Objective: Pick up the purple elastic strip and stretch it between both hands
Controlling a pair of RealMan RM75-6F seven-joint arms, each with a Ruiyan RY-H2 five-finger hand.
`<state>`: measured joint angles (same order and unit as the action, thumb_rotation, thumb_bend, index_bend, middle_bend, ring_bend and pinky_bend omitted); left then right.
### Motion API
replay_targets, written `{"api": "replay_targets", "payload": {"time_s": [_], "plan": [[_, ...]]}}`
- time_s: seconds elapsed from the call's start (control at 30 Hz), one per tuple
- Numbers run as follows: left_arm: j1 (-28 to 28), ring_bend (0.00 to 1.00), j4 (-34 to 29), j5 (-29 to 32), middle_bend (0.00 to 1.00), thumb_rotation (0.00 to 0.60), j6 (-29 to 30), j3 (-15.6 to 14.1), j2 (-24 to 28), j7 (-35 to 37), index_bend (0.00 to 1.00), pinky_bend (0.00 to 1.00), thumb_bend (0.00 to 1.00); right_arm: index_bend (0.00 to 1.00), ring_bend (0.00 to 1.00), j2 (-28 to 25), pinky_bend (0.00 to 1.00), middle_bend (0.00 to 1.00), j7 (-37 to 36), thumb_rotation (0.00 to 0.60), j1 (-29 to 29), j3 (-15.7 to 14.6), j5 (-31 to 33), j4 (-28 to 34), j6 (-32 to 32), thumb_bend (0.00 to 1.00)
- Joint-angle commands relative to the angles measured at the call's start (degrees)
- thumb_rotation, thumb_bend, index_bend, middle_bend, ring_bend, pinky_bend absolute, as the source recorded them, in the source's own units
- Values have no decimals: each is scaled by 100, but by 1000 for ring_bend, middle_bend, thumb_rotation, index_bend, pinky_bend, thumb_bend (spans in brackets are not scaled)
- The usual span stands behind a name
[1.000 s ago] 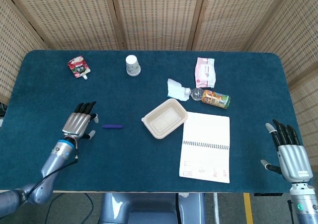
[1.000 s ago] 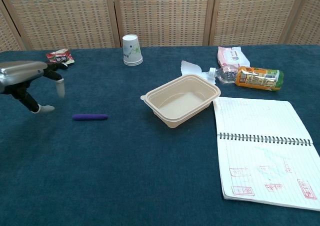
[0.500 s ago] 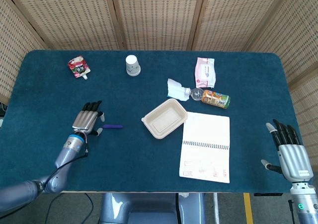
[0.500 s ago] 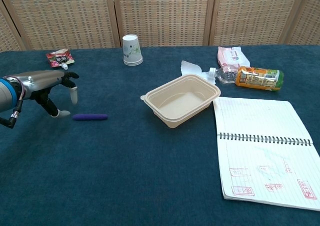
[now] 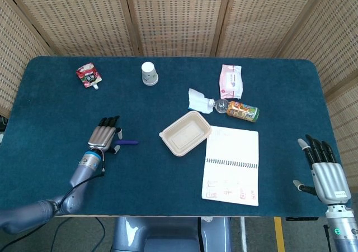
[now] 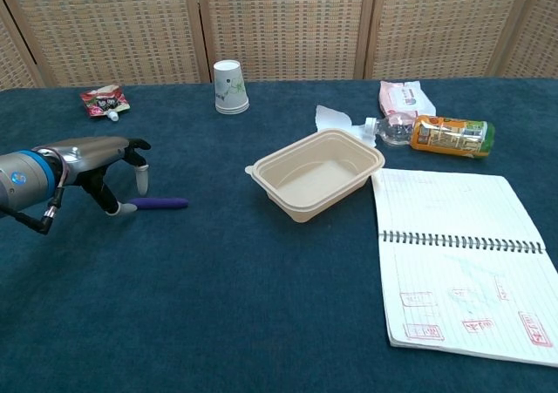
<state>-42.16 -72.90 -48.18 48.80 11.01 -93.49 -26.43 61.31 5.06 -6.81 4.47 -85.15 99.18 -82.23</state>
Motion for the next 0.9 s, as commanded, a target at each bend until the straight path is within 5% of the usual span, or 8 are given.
{"api": "replay_targets", "payload": {"time_s": [0.03, 0.9], "plan": [[-60, 0, 10, 99, 0, 600, 92, -2, -75, -145, 487, 0, 355, 44, 0, -1, 0, 0, 6, 600, -8, -2, 19, -5, 23, 0], [-216, 0, 308, 281, 0, 600, 246, -96, -378, -362, 528, 0, 398, 56, 0, -43, 0, 0, -104, 600, -39, 2, 84, -25, 86, 0]]}}
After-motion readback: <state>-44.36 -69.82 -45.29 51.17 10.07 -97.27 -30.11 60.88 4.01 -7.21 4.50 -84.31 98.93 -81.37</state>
